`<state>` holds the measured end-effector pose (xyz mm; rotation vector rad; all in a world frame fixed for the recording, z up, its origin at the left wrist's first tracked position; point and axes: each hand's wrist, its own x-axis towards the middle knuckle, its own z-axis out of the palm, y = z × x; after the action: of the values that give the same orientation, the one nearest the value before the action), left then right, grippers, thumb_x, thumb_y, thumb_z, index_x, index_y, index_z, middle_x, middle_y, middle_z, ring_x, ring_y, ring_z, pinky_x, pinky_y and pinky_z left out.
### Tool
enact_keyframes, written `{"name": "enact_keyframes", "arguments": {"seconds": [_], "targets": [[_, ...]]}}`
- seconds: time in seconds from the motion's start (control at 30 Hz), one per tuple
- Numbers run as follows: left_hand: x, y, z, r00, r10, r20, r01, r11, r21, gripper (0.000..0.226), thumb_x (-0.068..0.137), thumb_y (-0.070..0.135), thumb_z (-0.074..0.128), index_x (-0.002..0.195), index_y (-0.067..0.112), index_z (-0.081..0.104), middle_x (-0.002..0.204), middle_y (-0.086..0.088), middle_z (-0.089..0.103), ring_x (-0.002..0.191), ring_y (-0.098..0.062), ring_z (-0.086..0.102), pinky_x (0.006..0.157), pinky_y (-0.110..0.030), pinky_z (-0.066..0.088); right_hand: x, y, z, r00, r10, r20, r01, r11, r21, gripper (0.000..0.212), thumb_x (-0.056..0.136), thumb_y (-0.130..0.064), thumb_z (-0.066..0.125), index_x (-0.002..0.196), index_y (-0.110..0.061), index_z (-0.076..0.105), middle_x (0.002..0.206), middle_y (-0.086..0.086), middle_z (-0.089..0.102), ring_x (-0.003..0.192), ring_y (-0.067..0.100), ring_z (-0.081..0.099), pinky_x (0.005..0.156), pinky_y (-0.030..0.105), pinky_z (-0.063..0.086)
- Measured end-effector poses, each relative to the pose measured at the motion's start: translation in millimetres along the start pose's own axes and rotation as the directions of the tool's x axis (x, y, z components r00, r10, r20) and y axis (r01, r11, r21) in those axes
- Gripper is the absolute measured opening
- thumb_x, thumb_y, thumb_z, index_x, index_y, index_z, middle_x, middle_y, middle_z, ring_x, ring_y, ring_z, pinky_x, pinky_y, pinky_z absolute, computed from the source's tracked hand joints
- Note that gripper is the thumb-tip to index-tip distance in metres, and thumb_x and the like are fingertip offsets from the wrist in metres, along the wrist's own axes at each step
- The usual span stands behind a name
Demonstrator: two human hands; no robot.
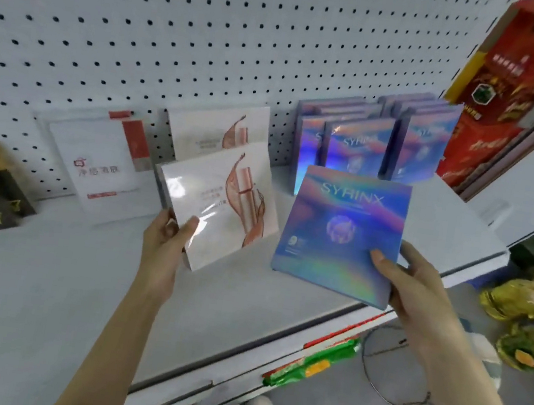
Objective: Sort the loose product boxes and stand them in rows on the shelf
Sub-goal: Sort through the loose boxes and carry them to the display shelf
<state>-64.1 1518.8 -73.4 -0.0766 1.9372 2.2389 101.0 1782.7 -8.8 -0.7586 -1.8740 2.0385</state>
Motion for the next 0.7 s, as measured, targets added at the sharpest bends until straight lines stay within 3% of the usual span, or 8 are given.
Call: {"name": "enact_keyframes", "arguments": {"seconds": [0.03,0.13,0.23,0.3,0.37,0.47,0.57,0.7], "targets": [[12.9,-1.9,8.6,1.000,0.018,0.002,-0.018,1.000,0.000,0.029,0.092,0.007,0.058,0.119,0.015,0.057,0.116,0.002,0.067,0.103,-0.013,0.065,0.086,-0.031,0.054,10.7,-5.4,-3.8,1.000,-0.007,-0.001,0.007,1.000,-0.012,0.083,0.048,-0.054,0.086,0.119,-0.017,0.062,0.095,0.006,0.076,0.078,0.021,0.073,0.059,0.026,0.057],[49.3,-3.4,30.8,0.996,0.091,0.003,-0.091,0.994,0.063,0.031,0.092,0.006,0.057,0.122,0.015,0.053,0.117,0.008,0.063,0.102,-0.003,0.063,0.081,-0.021,0.055,44.0,-14.5,-20.9,1.000,-0.024,-0.007,0.024,0.999,-0.036,0.089,0.043,-0.056,0.087,0.119,-0.018,0.062,0.097,0.007,0.076,0.082,0.023,0.073,0.065,0.027,0.059],[77.9,-5.1,40.8,0.983,0.178,-0.034,-0.162,0.947,0.279,0.027,0.091,0.010,0.062,0.117,0.016,0.055,0.116,0.005,0.063,0.101,-0.009,0.062,0.083,-0.026,0.051,63.4,-22.3,-31.9,0.999,-0.047,0.006,0.047,0.999,-0.015,0.100,0.031,-0.064,0.088,0.117,-0.021,0.063,0.097,0.005,0.076,0.082,0.023,0.073,0.062,0.026,0.058],[92.2,-7.0,42.9,0.969,0.230,-0.095,-0.159,0.866,0.474,0.027,0.089,0.019,0.065,0.114,0.015,0.058,0.109,0.004,0.064,0.096,-0.018,0.062,0.079,-0.031,0.048,71.7,-25.5,-36.4,0.998,-0.051,0.023,0.052,0.998,-0.025,0.091,0.037,-0.058,0.088,0.117,-0.021,0.063,0.096,0.006,0.076,0.081,0.023,0.074,0.061,0.024,0.057],[100.3,-9.5,44.3,0.944,0.299,-0.139,-0.172,0.806,0.566,0.029,0.087,0.026,0.067,0.112,0.016,0.058,0.107,0.001,0.063,0.095,-0.021,0.060,0.077,-0.031,0.047,78.9,-24.6,-41.2,0.999,-0.032,0.038,0.033,0.999,-0.007,0.072,0.053,-0.044,0.083,0.117,-0.020,0.063,0.097,0.008,0.075,0.079,0.022,0.073,0.061,0.025,0.058],[101.3,-9.6,51.7,0.879,0.404,-0.253,-0.191,0.785,0.589,0.033,0.083,0.023,0.071,0.108,0.012,0.052,0.106,-0.008,0.059,0.093,-0.022,0.057,0.076,-0.029,0.043,86.4,-22.2,-45.2,0.997,-0.031,0.066,0.031,1.000,-0.002,0.071,0.054,-0.045,0.084,0.117,-0.021,0.063,0.098,0.008,0.075,0.081,0.023,0.073,0.061,0.025,0.058],[100.6,-8.6,59.4,0.843,0.395,-0.364,-0.102,0.783,0.614,0.029,0.084,0.028,0.070,0.096,0.012,0.048,0.098,-0.008,0.059,0.086,-0.024,0.058,0.071,-0.031,0.038,93.9,-21.9,-46.7,0.997,-0.013,0.078,0.012,1.000,0.018,0.059,0.061,-0.037,0.079,0.116,-0.021,0.063,0.100,0.010,0.075,0.080,0.023,0.073,0.061,0.024,0.058],[101.6,-12.5,60.4,0.844,0.324,-0.428,0.008,0.790,0.613,0.030,0.085,0.038,0.067,0.090,0.017,0.047,0.095,-0.005,0.062,0.081,-0.022,0.056,0.069,-0.032,0.036,101.9,-16.7,-49.1,0.998,-0.021,0.053,0.021,1.000,0.004,0.094,0.034,-0.062,0.087,0.115,-0.022,0.064,0.100,0.008,0.075,0.084,0.025,0.073,0.063,0.025,0.058]]}}
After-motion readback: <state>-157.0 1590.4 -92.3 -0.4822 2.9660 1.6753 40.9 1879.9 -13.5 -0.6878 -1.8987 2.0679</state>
